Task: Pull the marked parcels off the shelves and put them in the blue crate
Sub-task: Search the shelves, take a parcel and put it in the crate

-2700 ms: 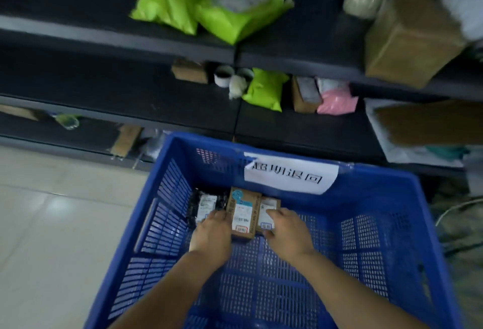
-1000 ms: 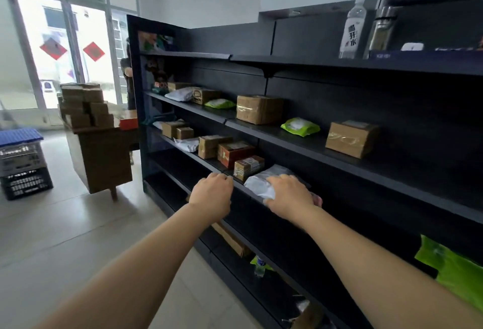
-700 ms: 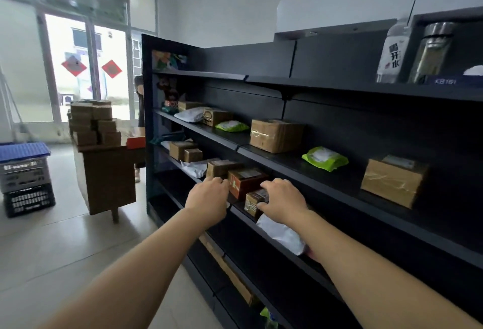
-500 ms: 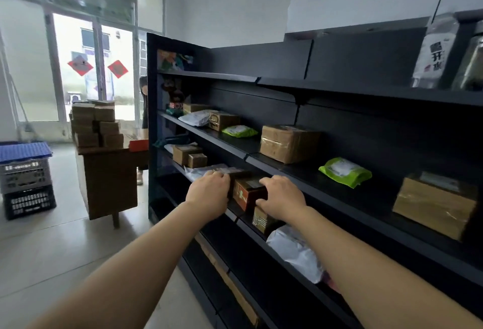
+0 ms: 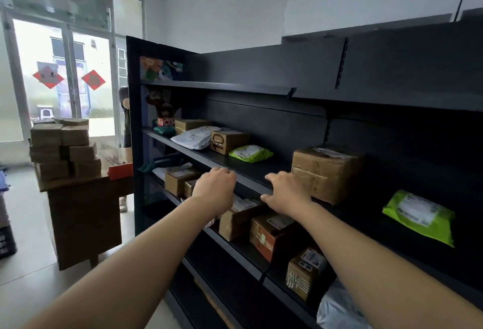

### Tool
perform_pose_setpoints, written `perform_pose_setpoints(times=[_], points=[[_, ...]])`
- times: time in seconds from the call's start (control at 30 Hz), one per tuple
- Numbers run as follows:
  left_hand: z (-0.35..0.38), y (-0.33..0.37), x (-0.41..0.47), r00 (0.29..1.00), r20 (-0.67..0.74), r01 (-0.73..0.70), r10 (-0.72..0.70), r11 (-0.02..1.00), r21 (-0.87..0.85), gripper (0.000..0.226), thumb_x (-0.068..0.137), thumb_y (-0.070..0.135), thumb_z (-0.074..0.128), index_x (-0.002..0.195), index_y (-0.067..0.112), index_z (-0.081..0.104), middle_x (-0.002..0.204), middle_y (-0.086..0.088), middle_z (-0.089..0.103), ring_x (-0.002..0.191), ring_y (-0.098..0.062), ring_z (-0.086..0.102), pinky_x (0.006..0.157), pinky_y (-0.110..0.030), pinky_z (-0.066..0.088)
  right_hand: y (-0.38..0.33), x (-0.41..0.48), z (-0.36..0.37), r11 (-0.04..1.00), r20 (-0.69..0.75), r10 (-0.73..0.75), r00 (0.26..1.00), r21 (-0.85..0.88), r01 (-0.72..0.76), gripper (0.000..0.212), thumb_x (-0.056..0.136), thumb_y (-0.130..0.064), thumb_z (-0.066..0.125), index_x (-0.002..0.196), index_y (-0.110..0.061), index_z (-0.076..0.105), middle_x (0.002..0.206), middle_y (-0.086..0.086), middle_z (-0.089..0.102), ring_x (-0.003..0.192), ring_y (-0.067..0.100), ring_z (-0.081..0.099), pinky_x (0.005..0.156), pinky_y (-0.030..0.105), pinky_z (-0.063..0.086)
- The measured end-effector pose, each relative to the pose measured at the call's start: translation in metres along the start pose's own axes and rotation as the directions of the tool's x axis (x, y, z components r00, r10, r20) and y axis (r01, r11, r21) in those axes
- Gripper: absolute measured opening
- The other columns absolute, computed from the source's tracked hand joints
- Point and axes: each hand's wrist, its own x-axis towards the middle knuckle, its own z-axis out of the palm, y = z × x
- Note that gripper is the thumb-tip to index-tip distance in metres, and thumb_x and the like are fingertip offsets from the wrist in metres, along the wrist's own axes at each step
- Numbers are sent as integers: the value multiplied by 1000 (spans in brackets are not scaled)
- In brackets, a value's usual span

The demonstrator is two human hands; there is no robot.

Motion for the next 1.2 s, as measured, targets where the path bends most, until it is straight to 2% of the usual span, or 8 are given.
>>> perform_pose_setpoints(times=[0.3,0.63,0.77,0.9,1.07,1.13,1.2], points=[[62,-73,115,998,26,-54,54,999,-7,41,88,22,60,127,14,51,124,-5,55,117,-24,49,92,-38,49,-1,131,47,997,47,70,996,26,-72,58,91,-39,59,143,-21,39,140,6,46,131,25,40,102,39,43],[141,-111,257,993,93,-66,70,997,-41,30,90,23,57,118,12,55,121,-9,54,117,-29,49,91,-40,46,30,279,105,979,97,193,976,49,-198,53,90,-40,59,136,-17,47,141,6,47,131,26,42,101,38,43],[174,-120,308,988,130,-76,84,995,-66,32,89,16,53,121,10,56,123,-10,53,121,-31,48,94,-40,47,39,327,126,961,79,258,963,88,-264,43,87,-42,62,119,-14,60,128,8,60,119,28,55,89,32,47],[205,-126,344,966,244,-62,89,991,-119,37,91,18,52,127,9,49,128,-13,47,122,-34,47,95,-42,46,44,359,146,930,118,333,936,123,-346,45,85,-48,61,116,-15,64,123,10,64,114,30,59,86,31,48],[243,-130,381,919,387,22,77,969,-244,58,98,30,42,144,-1,25,144,-22,35,133,-37,37,109,-40,35,50,389,168,850,100,491,865,164,-501,65,79,-67,56,118,-15,66,126,10,63,117,32,57,90,33,48],[252,-131,391,909,408,55,82,948,-314,60,99,28,38,145,-6,20,147,-23,31,137,-36,32,111,-39,31,49,396,173,812,113,546,830,172,-558,59,81,-62,56,115,-15,67,124,10,64,116,32,58,89,33,48],[256,-133,401,907,416,110,65,917,-384,60,99,25,41,144,-8,20,145,-24,35,135,-36,37,108,-37,32,49,400,178,761,140,594,793,223,-609,39,82,-46,60,103,-15,70,114,10,68,108,30,62,82,31,50]])
